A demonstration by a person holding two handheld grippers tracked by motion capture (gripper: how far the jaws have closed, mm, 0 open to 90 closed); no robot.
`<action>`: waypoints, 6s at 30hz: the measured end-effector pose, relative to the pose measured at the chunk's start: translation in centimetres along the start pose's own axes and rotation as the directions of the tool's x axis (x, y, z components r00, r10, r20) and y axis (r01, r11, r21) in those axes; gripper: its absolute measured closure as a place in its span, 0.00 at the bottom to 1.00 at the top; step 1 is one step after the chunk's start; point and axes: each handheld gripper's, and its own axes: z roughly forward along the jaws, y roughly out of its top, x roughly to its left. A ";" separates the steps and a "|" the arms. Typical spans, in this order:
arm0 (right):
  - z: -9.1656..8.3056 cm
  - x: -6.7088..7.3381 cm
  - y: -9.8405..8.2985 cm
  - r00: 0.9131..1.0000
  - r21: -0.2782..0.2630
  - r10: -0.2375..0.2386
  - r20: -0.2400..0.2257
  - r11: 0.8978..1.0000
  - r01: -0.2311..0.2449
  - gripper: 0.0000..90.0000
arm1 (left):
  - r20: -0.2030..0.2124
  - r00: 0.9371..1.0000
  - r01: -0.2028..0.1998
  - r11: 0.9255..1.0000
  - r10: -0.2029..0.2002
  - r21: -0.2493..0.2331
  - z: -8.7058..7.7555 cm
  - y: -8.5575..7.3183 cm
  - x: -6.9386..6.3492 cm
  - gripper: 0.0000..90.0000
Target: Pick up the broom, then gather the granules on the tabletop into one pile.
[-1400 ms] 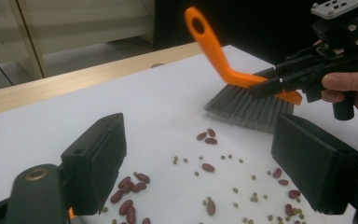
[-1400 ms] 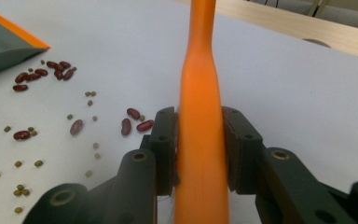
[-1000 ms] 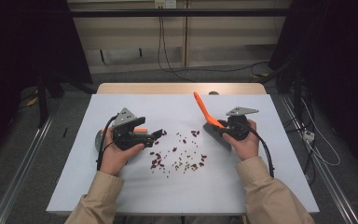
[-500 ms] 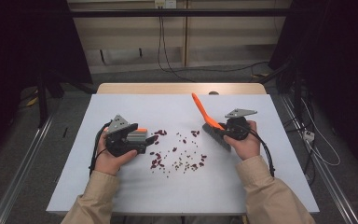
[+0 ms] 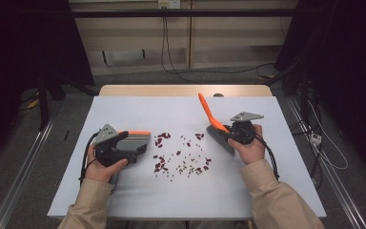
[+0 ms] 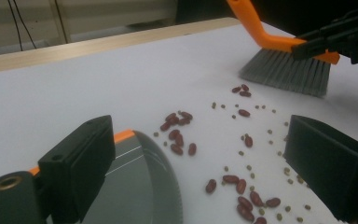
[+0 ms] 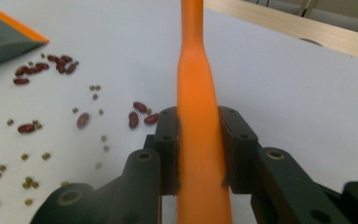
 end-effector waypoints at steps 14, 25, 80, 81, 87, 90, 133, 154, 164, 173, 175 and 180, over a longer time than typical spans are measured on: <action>3.0 0.3 1.6 0.991 -0.043 -0.111 0.080 0.992 0.114 0.79 | 0.023 0.999 0.041 0.999 -0.041 -0.001 -1.5 -1.6 1.8 0.06; 4.2 2.6 1.7 0.970 0.004 -0.241 0.027 0.971 0.241 0.79 | 0.013 0.999 0.045 0.999 -0.045 -0.011 -2.0 -1.9 2.2 0.06; 2.0 5.7 2.4 0.963 -0.097 -0.235 -0.134 0.970 0.223 0.79 | 0.018 0.999 0.029 1.000 -0.029 -0.003 -2.2 -1.9 1.8 0.07; 2.4 5.4 2.7 0.964 -0.094 -0.236 -0.124 0.970 0.225 0.79 | 0.019 0.999 0.030 1.000 -0.030 -0.004 -2.2 -1.9 1.9 0.07; 5.1 4.6 3.7 0.961 -0.096 -0.256 -0.106 0.965 0.246 0.79 | 0.015 0.999 0.036 0.999 -0.036 -0.001 -2.4 -2.0 2.0 0.07; 6.3 4.6 4.4 0.959 -0.107 -0.263 -0.110 0.962 0.252 0.79 | 0.011 0.999 0.041 0.999 -0.041 -0.007 -2.7 -2.1 2.1 0.07; 7.8 8.4 4.3 0.839 -0.090 -0.445 -0.314 0.893 0.440 0.79 | -0.013 0.999 0.053 0.999 -0.053 -0.008 -3.7 -2.7 2.5 0.07; 4.2 8.8 2.4 0.828 -0.072 -0.436 -0.352 0.895 0.440 0.79 | -0.005 0.999 0.051 0.999 -0.051 -0.019 -3.7 -2.5 2.4 0.07; 5.3 7.7 4.3 0.870 -0.133 -0.376 -0.319 0.927 0.352 0.79 | -0.007 0.999 0.053 0.998 -0.053 -0.021 -3.6 -2.4 2.6 0.07; 10.1 8.1 6.5 0.883 -0.132 -0.344 -0.319 0.939 0.318 0.79 | -0.015 0.998 0.065 0.998 -0.066 -0.027 -3.7 -2.4 3.0 0.07; 11.0 8.5 6.8 0.879 -0.124 -0.353 -0.320 0.936 0.330 0.79 | -0.015 0.998 0.066 0.998 -0.066 -0.025 -3.7 -2.5 3.0 0.07; 11.8 9.6 6.7 0.853 -0.120 -0.385 -0.352 0.923 0.366 0.79 | -0.019 0.997 0.070 0.997 -0.070 -0.025 -3.8 -2.5 3.1 0.07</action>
